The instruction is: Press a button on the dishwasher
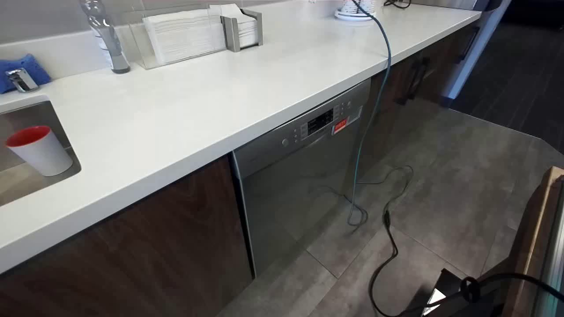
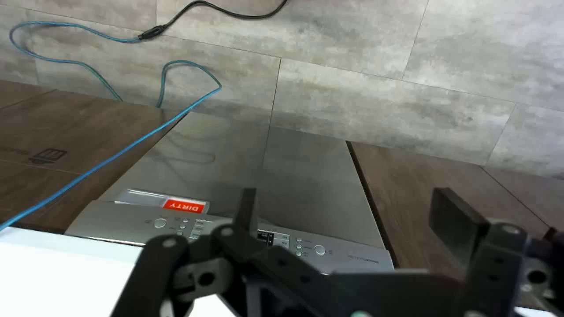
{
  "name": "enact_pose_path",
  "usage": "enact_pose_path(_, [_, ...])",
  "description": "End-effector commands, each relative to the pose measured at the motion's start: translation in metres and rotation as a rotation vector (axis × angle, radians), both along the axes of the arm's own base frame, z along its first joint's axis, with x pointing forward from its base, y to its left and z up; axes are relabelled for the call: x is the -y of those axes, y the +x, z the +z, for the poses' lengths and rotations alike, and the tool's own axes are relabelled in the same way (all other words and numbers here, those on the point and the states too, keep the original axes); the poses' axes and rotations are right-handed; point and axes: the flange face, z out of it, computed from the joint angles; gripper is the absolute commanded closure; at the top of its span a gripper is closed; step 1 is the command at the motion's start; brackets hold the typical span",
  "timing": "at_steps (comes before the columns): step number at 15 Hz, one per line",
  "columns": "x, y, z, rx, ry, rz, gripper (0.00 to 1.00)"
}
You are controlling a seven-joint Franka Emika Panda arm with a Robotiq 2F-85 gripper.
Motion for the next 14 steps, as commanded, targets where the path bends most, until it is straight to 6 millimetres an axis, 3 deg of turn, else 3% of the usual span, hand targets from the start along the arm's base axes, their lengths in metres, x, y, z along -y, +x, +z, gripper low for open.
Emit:
enact_pose_path(1, [0.000, 0.000, 0.001, -0.001, 0.000, 0.000, 0.00])
enact_pose_path(9, [0.000, 0.000, 0.001, -0.001, 0.000, 0.000, 0.00])
enact_pose_path(10, [0.007, 0.009, -0.014, -0.016, 0.039, -0.010, 0.00])
enact_pose_path(11, [0.032, 0.001, -0.025, -0.023, 0.069, 0.002, 0.00])
enact_pose_path(12, [0.038, 0.006, -0.039, -0.031, 0.104, 0.011, 0.00])
enact_pose_path(13, [0.045, 0.026, -0.030, -0.033, 0.140, 0.017, 0.00])
enact_pose_path(14, [0.047, 0.036, -0.048, -0.037, 0.169, 0.031, 0.00])
